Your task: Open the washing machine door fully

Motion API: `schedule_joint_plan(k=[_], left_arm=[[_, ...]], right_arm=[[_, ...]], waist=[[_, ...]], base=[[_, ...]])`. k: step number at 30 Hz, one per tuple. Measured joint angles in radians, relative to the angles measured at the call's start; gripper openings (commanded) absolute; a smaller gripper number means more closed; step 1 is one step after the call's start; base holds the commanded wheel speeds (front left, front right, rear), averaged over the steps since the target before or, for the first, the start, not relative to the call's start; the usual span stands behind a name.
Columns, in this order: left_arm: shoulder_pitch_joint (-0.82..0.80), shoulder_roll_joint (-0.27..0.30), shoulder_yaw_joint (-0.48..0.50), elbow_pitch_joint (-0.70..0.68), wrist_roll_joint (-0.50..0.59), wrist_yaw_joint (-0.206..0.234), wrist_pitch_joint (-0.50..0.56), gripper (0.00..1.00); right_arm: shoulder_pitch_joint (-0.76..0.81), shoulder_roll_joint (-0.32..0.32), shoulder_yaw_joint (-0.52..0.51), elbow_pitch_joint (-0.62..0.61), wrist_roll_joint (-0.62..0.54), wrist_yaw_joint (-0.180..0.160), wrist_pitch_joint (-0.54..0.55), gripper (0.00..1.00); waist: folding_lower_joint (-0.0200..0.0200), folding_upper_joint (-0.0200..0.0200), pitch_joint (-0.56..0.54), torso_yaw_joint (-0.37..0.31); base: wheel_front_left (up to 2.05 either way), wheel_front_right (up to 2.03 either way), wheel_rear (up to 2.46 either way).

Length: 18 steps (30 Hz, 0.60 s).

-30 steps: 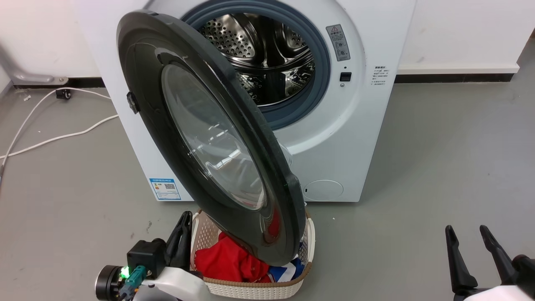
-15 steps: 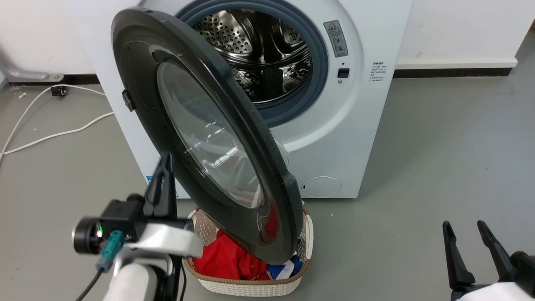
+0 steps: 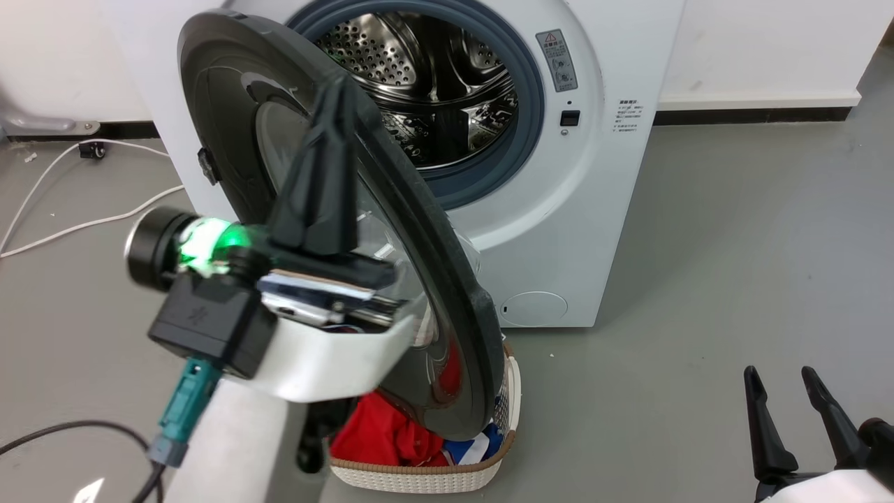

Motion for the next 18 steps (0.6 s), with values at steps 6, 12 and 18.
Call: schedule_joint_plan(k=[6, 12, 18], left_arm=[[-0.067, -0.052, -0.116, -0.036, -0.019, -0.028, 0.023, 0.0], [-0.055, -0.073, -0.245, -0.011, -0.064, -0.046, 0.081, 0.0], [0.0, -0.081, -0.37, 0.074, -0.145, -0.068, 0.145, 0.0]], right_arm=[[-0.008, 0.0, 0.008, 0.006, 0.003, 0.0, 0.0, 1.0], [-0.008, 0.0, 0.01, 0.017, 0.009, 0.0, 0.0, 1.0], [-0.008, 0.0, 0.002, 0.027, 0.017, 0.0, 0.0, 1.0]], waist=[[0.0, 0.0, 0.005, -0.01], [0.0, 0.0, 0.005, -0.018], [0.0, 0.0, 0.01, -0.015]], base=[[0.0, 0.0, 0.0], [0.0, 0.0, 0.0], [0.0, 0.0, 0.0]])
